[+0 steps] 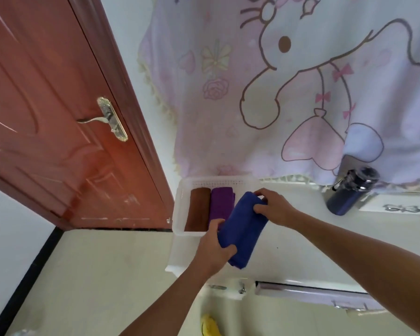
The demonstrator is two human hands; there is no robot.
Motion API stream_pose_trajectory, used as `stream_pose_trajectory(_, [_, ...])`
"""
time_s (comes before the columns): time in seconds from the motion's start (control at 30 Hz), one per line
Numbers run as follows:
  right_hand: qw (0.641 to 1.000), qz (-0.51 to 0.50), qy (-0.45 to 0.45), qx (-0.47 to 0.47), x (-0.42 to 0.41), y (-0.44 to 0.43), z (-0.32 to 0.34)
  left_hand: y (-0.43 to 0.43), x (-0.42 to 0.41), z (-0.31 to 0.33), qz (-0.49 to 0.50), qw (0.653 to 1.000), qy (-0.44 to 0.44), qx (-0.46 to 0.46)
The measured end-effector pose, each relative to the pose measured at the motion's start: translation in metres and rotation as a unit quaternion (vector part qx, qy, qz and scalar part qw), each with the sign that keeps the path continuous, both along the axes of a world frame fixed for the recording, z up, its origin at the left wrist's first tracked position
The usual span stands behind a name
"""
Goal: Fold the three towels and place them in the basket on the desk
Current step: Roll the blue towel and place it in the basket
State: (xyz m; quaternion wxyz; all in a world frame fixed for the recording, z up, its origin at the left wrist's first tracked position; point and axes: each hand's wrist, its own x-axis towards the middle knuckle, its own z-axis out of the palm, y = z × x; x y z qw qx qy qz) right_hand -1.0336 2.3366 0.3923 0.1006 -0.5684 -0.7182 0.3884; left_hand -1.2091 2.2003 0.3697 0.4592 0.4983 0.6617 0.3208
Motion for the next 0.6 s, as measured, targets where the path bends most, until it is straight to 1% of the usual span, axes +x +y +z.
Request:
stream_pose_trajectory(0.1, [1.0, -0.021, -0.022, 0.004, -0.017, 0.044, -0.006, 0.045, -0.009, -0.012, -0.005, 1.0, 0.005, 0.0])
stream_pose_trajectory(0.17, [0.999, -0.015, -0.05, 0.012, -0.025, 0.07, -0.01, 0.071, -0.011, -0.019, -0.023, 1.0, 0.014, -0.008])
stream_pose_trajectory(0.27, [0.994, 0.023, -0.102, 0.03, -0.033, 0.1, -0.019, 0.102, -0.011, -0.032, -0.042, 0.998, 0.017, -0.041])
stream_pose_trajectory(0.4, [0.986, 0.061, -0.154, 0.018, -0.04, 0.129, -0.04, 0.127, -0.004, -0.05, -0.02, 0.996, 0.003, -0.09])
stream_pose_trajectory(0.5, [0.967, 0.136, -0.217, 0.011, -0.044, 0.149, -0.06, 0.138, 0.005, -0.065, -0.003, 0.991, 0.008, -0.132])
stream_pose_trajectory(0.6, [0.93, 0.225, -0.29, 0.004, -0.05, 0.162, -0.078, 0.145, 0.016, -0.083, 0.008, 0.98, 0.047, -0.193])
